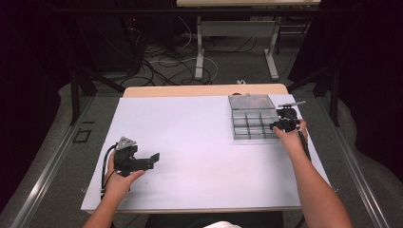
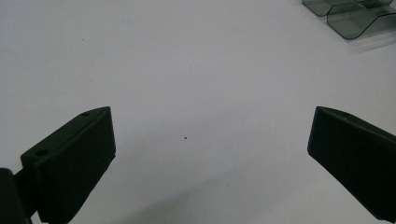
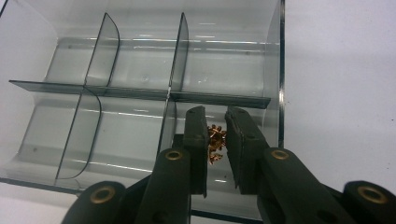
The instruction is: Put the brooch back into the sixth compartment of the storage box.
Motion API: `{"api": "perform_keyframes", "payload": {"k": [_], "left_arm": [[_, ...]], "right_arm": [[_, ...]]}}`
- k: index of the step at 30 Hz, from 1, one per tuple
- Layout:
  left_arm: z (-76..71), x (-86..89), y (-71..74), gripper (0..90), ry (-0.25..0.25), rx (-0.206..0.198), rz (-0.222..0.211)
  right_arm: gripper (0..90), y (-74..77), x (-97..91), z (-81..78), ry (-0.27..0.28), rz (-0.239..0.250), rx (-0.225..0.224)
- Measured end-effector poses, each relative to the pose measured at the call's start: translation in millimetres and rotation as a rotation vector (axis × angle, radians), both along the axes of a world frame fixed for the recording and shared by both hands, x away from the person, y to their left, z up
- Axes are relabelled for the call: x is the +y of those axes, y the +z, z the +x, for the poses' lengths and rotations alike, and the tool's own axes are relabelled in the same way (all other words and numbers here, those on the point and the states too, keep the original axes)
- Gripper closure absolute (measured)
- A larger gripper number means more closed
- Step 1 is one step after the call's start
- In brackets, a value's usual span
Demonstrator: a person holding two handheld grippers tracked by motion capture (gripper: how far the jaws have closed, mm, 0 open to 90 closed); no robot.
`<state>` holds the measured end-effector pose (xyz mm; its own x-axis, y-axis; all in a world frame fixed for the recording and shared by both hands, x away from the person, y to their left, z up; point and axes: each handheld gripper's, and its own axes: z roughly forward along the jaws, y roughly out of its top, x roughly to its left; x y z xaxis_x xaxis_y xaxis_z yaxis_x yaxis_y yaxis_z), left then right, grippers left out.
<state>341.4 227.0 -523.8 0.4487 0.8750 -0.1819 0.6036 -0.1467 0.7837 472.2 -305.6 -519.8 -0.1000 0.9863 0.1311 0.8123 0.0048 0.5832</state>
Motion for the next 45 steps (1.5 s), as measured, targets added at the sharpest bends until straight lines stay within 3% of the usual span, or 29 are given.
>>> {"api": "perform_keyframes", "payload": {"k": [15, 28, 31, 32, 36, 41, 45], "left_arm": [[0.2, -0.5, -0.2, 1.3, 0.0, -0.002, -0.005], [1.9, 0.9, 0.8, 1.3, -0.019, 0.014, 0.006], [2.2, -0.2, -0.6, 1.3, -0.002, 0.0, 0.0], [2.3, 0.6, 0.4, 1.3, -0.013, 0.012, 0.002], [3.5, 0.0, -1.1, 1.3, -0.004, 0.004, -0.002], [4.2, 1.0, -0.7, 1.3, -0.002, 0.011, -0.007], [5.0, -0.6, -1.7, 1.3, 0.007, 0.007, -0.016]], "right_arm": [[74.9, 0.7, 1.3, -1.0, 0.012, -0.001, 0.002], [64.4, 1.8, 1.0, -5.1, 0.031, 0.004, -0.024], [61.8, 3.1, 0.9, -6.9, 0.048, 0.01, -0.029], [60.9, 3.7, 1.0, -7.7, 0.057, 0.015, -0.03], [57.8, 7.1, 5.7, -9.8, 0.076, 0.056, -0.053], [54.6, 10.5, 8.9, -11.5, 0.12, 0.05, -0.091], [51.7, 13.2, 18.1, -14.1, 0.161, 0.015, -0.12]]}}
